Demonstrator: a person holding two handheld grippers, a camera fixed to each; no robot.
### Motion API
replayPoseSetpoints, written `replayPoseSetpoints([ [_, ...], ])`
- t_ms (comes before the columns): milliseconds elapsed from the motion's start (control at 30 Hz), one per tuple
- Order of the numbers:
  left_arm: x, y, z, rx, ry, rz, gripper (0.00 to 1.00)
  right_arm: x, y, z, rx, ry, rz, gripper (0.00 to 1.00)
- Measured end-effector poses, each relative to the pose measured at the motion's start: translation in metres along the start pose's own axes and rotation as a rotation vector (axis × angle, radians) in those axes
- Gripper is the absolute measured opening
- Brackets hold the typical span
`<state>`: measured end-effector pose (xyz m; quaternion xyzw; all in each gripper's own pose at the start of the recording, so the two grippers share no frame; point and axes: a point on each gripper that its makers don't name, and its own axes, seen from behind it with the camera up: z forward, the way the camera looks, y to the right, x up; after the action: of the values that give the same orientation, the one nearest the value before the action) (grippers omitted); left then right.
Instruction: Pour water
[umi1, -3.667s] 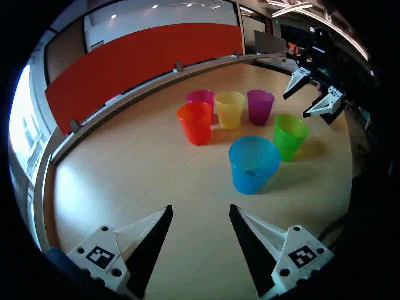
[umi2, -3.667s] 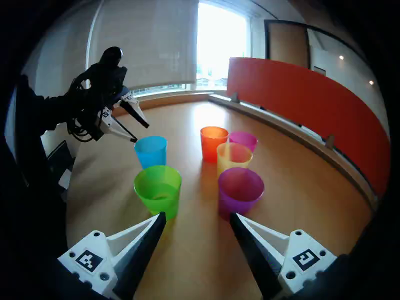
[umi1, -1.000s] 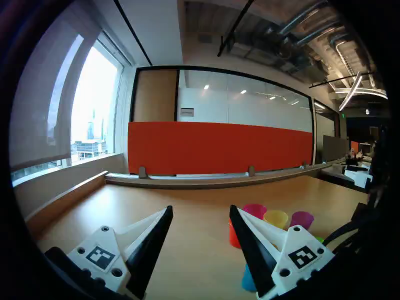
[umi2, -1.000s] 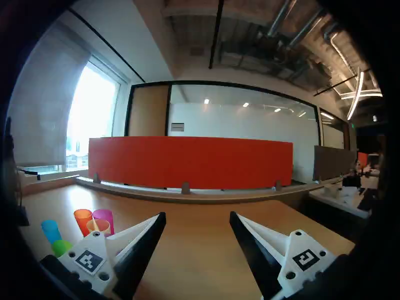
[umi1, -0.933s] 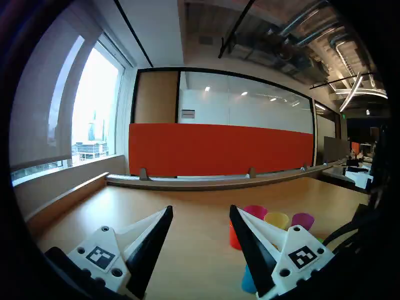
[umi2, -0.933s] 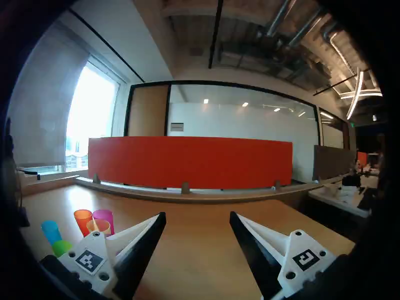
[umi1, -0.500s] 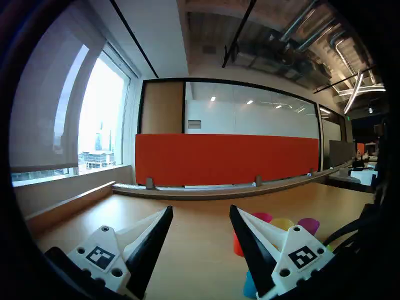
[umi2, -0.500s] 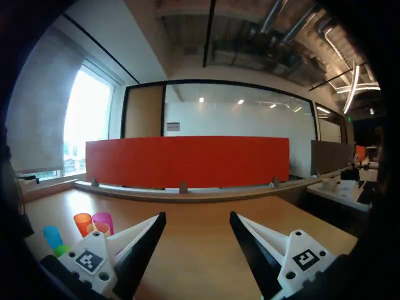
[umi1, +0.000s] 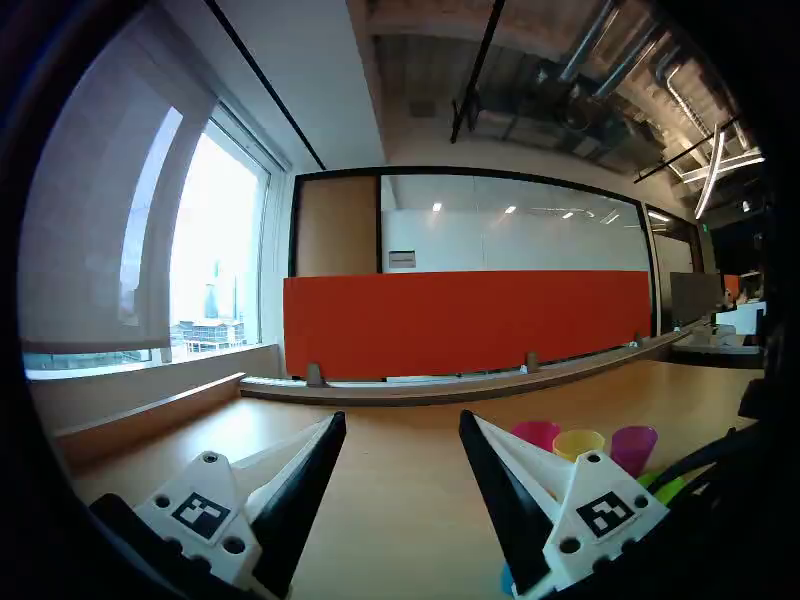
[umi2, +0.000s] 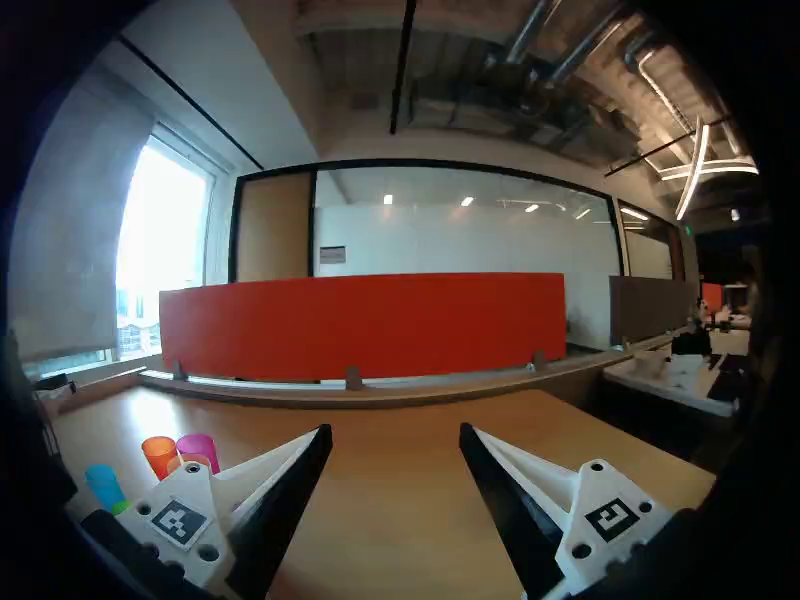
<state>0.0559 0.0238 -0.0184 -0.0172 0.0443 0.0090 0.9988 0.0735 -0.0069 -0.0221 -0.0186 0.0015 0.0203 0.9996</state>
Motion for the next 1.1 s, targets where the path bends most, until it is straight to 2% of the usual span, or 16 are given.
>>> replayPoseSetpoints([
  [267,-0.012,-0.013,0.0,0.031,0.008,-0.027,0.83,-0.001,0.001,-0.003,-0.016,-0.002,0.02,0.98],
  [467,-0.022,-0.02,0.0,0.048,-0.003,-0.019,0.83,0.003,-0.005,-0.004,0.0,0.001,0.011,0.99],
  [1100,-0.039,-0.024,0.003,0.061,-0.027,-0.015,0.83,0.009,-0.012,-0.003,0.003,0.009,0.002,0.99],
])
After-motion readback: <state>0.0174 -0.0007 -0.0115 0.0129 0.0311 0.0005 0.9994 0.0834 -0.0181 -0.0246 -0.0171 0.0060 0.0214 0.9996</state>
